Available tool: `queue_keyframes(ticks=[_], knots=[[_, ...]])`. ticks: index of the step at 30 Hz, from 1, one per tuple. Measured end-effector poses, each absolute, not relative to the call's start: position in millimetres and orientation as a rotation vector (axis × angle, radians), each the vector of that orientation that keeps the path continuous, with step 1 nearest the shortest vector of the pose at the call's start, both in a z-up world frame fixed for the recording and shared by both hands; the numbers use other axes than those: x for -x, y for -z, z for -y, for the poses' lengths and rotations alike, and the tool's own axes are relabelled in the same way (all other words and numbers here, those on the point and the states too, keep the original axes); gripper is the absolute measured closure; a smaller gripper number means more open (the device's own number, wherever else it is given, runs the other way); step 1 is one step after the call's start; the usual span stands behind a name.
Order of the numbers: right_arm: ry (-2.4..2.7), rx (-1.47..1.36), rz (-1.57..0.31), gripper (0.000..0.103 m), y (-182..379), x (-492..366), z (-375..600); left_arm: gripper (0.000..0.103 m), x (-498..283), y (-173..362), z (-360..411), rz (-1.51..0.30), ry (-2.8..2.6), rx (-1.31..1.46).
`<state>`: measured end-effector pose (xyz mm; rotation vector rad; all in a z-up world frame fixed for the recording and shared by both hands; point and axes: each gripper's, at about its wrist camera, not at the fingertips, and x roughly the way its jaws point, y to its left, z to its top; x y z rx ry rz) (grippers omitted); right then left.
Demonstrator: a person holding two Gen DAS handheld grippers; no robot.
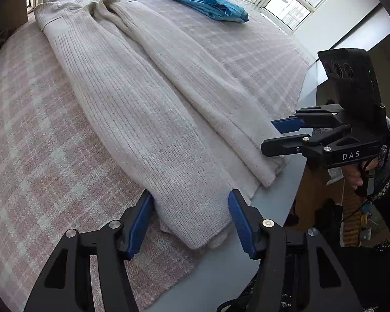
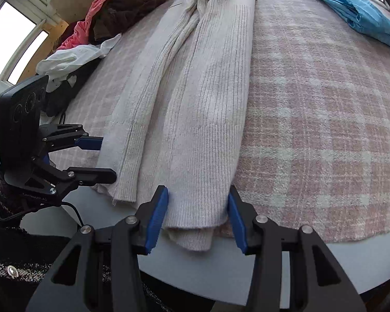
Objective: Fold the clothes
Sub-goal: 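Grasp the cardigan hem with both grippers and lift it toward the collar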
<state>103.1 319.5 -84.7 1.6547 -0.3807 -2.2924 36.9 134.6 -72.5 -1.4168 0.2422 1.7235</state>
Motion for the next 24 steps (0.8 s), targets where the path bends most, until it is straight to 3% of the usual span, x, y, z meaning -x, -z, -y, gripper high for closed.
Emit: queue_keyframes(ticks=[3,5,10,17,24], knots=[[2.227,-1.653,0.441,0.085,89,-98,-328,0.076,-35,73,-133,-0.211,-1.747,1.423],[2.169,-1.633,0.541,0.088,88,-96,-338,0.083,-35,71,-132,-0.17,-1.751,1.428],[2.06,-1.478,0.699,0.088,56,-90,-355,0.085,-39,42,-133,-0.083,-1.785,1.369],[2.003,-1.207,0.823,0.088,-20,-26,-380,0.088,5,-35,-121,0.251,-1.814,1.224],[2.088,-1.106,0.904,0.088,-56,106,-407,0.09,119,-99,-120,0.26,-1.901,1.032]])
